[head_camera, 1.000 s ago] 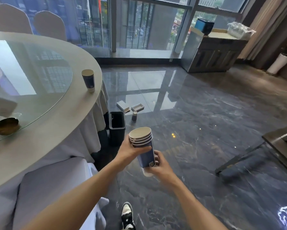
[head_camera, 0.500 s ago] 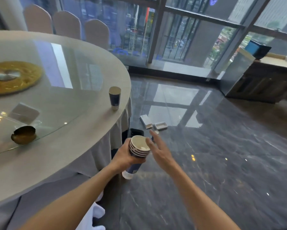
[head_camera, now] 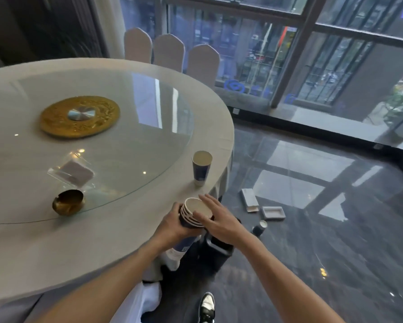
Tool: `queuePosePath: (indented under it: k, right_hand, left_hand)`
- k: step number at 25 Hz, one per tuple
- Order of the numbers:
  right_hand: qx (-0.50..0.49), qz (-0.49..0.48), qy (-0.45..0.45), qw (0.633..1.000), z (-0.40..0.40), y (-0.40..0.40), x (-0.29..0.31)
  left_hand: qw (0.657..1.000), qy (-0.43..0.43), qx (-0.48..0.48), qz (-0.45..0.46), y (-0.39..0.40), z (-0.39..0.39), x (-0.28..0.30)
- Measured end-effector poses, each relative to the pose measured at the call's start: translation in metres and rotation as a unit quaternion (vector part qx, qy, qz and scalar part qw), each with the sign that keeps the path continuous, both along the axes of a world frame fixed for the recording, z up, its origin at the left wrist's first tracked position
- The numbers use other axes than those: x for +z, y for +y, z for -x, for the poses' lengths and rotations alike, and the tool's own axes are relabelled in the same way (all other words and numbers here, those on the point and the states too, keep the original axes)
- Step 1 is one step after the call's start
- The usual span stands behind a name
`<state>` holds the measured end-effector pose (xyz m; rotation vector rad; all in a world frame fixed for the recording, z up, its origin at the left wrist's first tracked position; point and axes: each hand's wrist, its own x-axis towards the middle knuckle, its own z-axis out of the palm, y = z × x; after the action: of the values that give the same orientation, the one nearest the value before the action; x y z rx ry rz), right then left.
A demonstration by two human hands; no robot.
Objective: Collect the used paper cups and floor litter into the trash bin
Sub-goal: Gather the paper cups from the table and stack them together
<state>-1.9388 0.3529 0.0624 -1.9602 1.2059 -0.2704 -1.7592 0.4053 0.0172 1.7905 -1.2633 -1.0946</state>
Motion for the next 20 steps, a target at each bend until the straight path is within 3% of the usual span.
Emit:
queuePosePath:
  k: [4,8,15,20]
  right_hand:
    - [-0.032,0.027,-0.039,0.998,-0.009,-0.104,0.000]
    - [-0.037,0.082,0.029,0.996,-0.030,-0.185,-0.009]
    - [-0.072,-0.053,-0.003,0.996,-0.061,-0.233,-0.058]
    - [-0.152,-0.050,-0.034,0.986,-0.065,-0.241,-0.082]
  left_hand:
    - [0.996,-0.009,0.085,-0.022,-0.054,-0.013,0.000]
    - [0.987,-0.010,0.157,-0.011,-0.083,-0.031,0.002]
    - [0.976,0.011,0.215,-0.010,-0.121,-0.061,-0.004]
    - [0.977,0.042,0.207,0.011,-0.166,-0.080,0.006]
